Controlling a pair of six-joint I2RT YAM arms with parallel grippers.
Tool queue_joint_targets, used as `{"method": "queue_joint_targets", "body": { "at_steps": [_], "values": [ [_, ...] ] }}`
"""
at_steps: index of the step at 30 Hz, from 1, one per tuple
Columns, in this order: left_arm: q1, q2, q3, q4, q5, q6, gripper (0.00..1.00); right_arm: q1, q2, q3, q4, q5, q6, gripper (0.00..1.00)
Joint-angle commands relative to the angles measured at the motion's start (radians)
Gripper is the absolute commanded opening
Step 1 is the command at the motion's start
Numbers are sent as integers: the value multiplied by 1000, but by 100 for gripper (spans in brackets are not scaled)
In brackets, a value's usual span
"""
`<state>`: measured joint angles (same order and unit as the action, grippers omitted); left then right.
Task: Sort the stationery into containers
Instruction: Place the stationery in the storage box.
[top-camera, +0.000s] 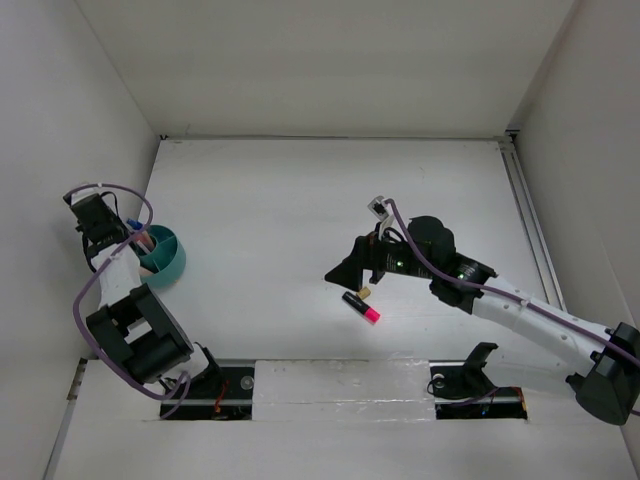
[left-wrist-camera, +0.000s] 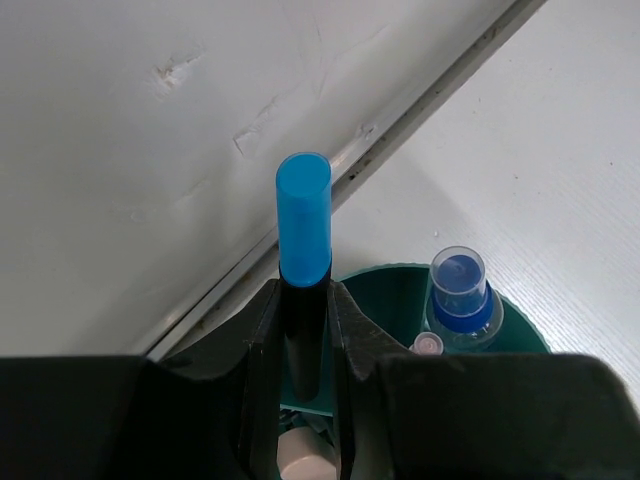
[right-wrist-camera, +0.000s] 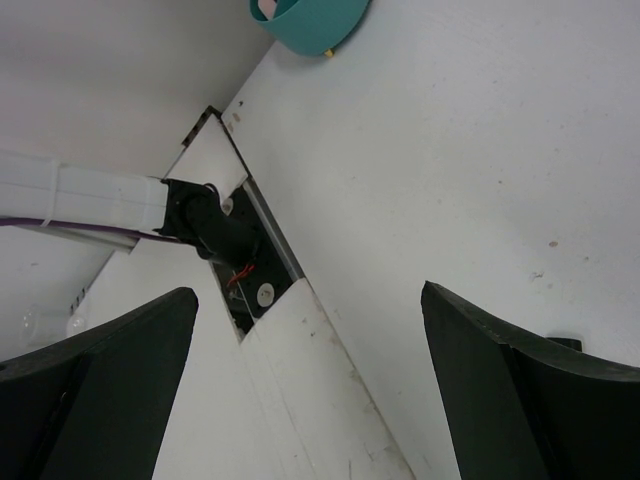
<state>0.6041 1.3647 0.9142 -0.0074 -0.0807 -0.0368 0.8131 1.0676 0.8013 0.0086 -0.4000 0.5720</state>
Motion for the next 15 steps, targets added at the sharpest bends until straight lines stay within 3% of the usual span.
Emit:
{"method": "queue_joint_targets", "body": {
  "at_steps": [1, 4, 15],
  "values": [
    [-36, -19, -17, 52, -39, 6, 8, 9, -23, -8, 42, -3, -15, 100],
    [-127, -7, -43, 70, -157, 31, 8, 9, -23, -8, 42, -3, -15, 100],
    [-118, -16, -66, 95, -136, 11, 11, 9, -5, -8, 42, -13, -15, 100]
  ]
}}
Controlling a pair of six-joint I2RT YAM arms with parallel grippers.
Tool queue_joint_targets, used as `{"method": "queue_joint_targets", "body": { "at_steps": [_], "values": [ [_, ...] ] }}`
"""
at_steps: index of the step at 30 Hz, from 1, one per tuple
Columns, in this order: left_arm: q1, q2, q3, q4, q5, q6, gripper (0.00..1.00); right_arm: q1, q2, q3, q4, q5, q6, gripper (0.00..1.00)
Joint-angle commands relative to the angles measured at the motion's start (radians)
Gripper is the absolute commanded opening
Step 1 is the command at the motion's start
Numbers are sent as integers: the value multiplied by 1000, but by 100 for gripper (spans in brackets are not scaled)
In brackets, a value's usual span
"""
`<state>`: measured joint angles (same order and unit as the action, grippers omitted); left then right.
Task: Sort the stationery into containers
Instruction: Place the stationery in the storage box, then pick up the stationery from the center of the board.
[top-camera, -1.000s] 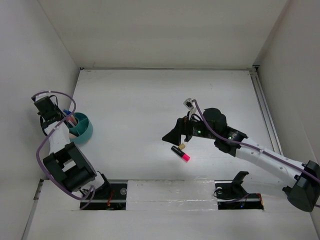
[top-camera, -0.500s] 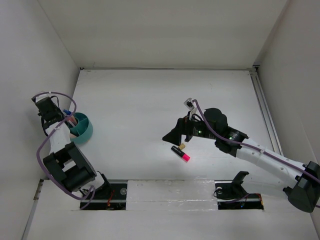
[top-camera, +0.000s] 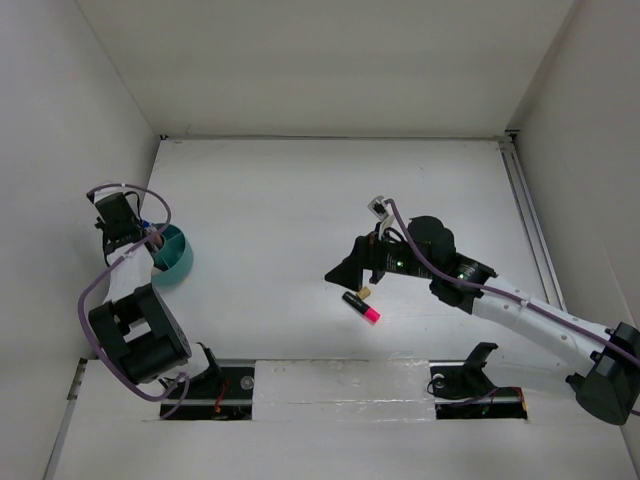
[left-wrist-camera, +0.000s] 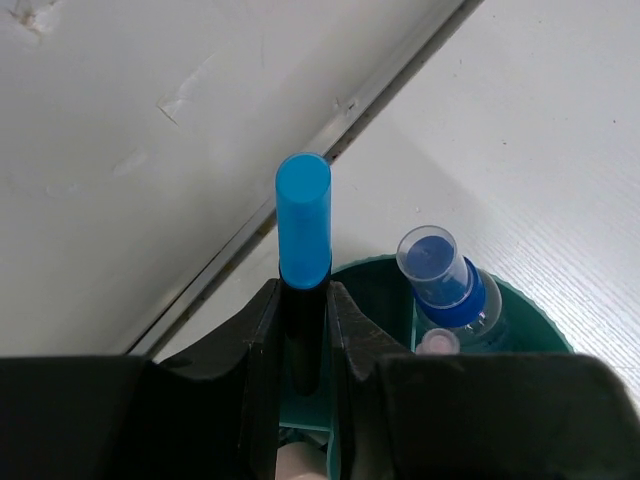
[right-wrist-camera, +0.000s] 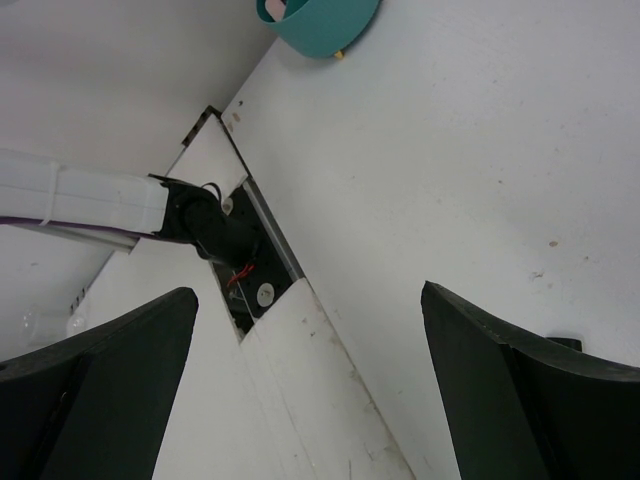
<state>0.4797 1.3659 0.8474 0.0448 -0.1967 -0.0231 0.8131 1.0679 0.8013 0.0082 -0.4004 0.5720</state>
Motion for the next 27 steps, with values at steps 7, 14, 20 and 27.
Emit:
{"method": "queue_joint_targets", "body": {
  "at_steps": [7, 14, 20, 27],
  "values": [
    [-3, -51, -30, 62, -30, -14, 27, 9, -5, -8, 42, -12, -15, 100],
    [-3, -93, -39, 63, -30, -23, 40, 9, -5, -8, 42, -12, -15, 100],
    [-3, -192, -15, 44, -21, -44, 41, 9, 13, -8, 42, -12, -15, 100],
    [-3, -437, 18, -39, -45, -141, 100, 9, 44, -8, 26, 115, -26, 100]
  ]
}}
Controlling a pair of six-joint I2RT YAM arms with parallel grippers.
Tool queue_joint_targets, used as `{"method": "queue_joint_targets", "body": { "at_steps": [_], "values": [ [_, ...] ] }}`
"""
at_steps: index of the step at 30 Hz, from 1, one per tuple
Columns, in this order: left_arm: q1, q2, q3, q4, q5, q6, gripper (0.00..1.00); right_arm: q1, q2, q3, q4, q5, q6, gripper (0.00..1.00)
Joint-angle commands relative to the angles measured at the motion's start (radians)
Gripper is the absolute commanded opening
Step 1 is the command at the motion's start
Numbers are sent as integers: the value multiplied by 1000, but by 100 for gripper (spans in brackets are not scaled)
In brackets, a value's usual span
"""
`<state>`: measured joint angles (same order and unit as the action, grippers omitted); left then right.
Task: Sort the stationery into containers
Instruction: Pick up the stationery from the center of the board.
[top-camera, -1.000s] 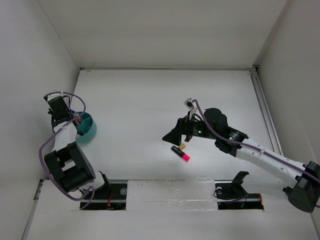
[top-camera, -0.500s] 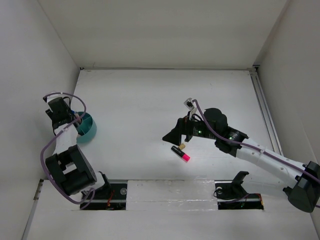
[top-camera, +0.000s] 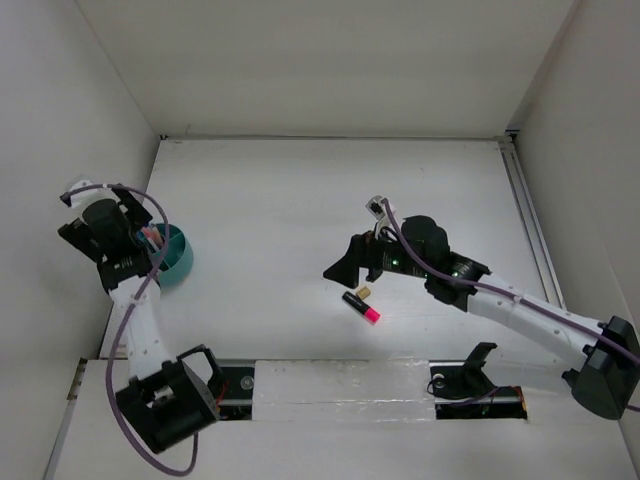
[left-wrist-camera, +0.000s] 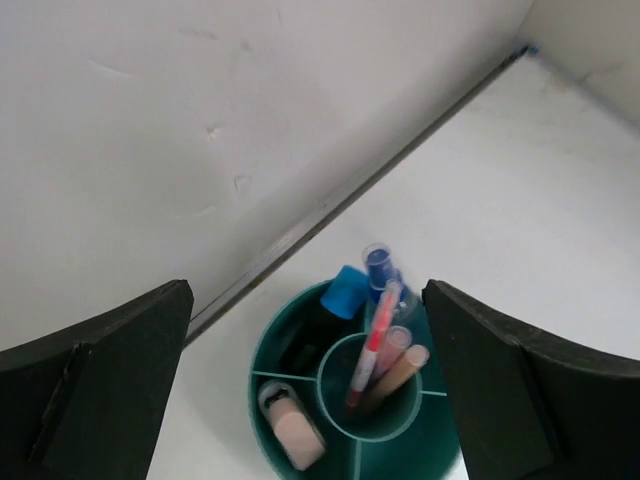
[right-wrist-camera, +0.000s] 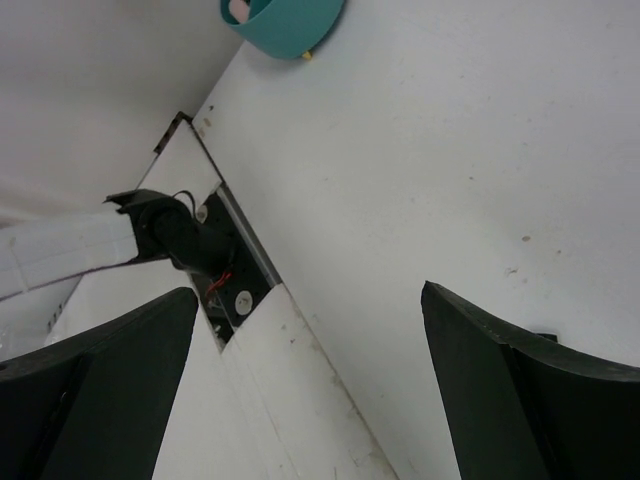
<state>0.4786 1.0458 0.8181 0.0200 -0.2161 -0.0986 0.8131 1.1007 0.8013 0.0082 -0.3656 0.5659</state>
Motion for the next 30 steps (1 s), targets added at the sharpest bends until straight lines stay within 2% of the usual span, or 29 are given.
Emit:
{"method": "queue_joint_targets", "body": {
  "at_steps": [1, 3, 4, 6, 7, 9, 11, 14, 17, 18, 20, 23, 30],
  "values": [
    [-1, -157, 36, -26, -26, -143, 100, 9, 11, 4, 12, 100, -29, 100],
    [-15, -307, -11, -26, -72, -270, 100, 9, 51, 19, -25, 144, -41, 100],
    [-24, -366, -35, -26, -45, -314, 100, 0, 66, 35, -25, 157, -52, 100],
    [-34, -488, -91, 20, 50, -357, 100, -12, 120, 45, -48, 168, -52, 100],
    [-55, -618, -158, 47, 151, -357, 100, -21, 140, 58, -48, 168, -52, 100],
    [-84, -705, -180, 48, 230, -400, 100, -32, 201, 81, -86, 168, -52, 100],
    [-162, -696, -180, 18, 357, -348, 100, -32, 235, 101, -122, 191, -61, 100],
    [-185, -626, -134, -95, 504, -348, 100, -22, 258, 110, -186, 302, -49, 100],
    [-186, -613, -134, -147, 575, -348, 100, -22, 234, 72, -220, 364, -29, 97],
    [-186, -622, -134, -163, 575, -348, 100, -12, 234, 62, -232, 364, -29, 97],
    [-198, -645, -134, -163, 520, -358, 100, -3, 234, 62, -282, 373, -29, 91],
    [-233, -655, -136, -193, 477, -359, 100, 63, 219, 67, -324, 447, 20, 90],
    [-302, -655, -125, -204, 451, -349, 100, 101, 130, -80, -288, 487, 182, 85]
  ]
}}
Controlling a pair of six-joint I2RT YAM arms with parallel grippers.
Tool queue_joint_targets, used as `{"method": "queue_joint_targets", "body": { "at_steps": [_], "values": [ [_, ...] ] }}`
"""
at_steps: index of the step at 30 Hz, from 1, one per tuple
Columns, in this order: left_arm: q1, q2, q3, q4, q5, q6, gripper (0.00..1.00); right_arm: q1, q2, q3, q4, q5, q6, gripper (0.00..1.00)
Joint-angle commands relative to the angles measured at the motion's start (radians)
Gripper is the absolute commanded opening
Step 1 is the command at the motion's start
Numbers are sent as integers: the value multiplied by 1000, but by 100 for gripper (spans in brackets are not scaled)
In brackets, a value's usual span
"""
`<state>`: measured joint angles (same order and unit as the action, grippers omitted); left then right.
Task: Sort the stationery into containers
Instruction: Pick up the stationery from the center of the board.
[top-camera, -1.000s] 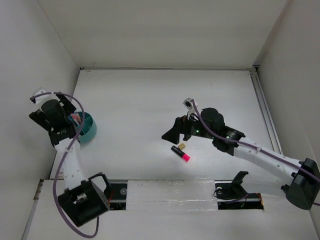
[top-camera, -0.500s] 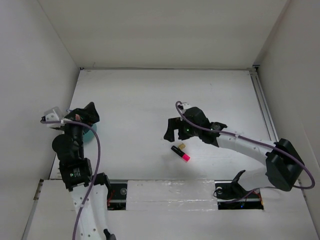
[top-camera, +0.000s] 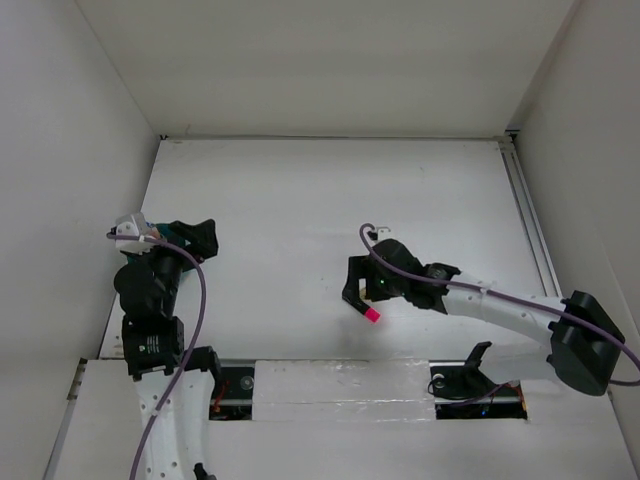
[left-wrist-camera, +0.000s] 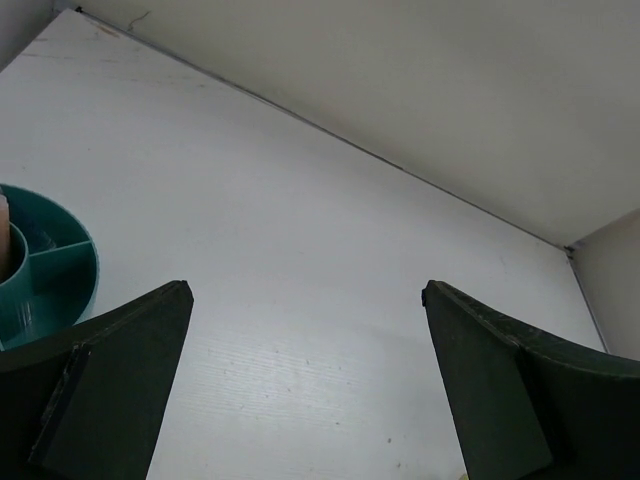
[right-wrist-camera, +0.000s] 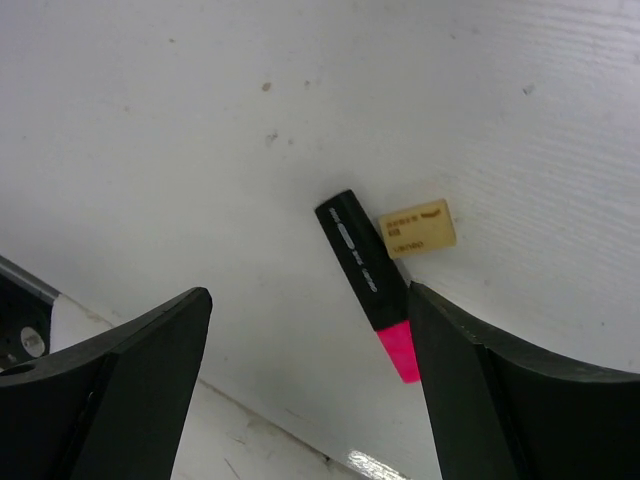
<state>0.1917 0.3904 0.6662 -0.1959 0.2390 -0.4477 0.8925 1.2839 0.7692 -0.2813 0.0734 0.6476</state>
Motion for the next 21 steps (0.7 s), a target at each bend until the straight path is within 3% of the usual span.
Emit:
{"method": "queue_joint_targets", "body": {
  "at_steps": [1, 11, 21],
  "values": [
    [-40, -8, 27, 12, 8, 9, 100, 34, -69, -68, 11, 75, 124, 85],
    [-77, 39, 27, 0, -36, 9, 100, 75, -196, -203, -84, 213, 366, 84],
    [-77, 51, 27, -2, -15, 9, 100, 95, -189, -266, -50, 212, 411, 75]
  ]
}}
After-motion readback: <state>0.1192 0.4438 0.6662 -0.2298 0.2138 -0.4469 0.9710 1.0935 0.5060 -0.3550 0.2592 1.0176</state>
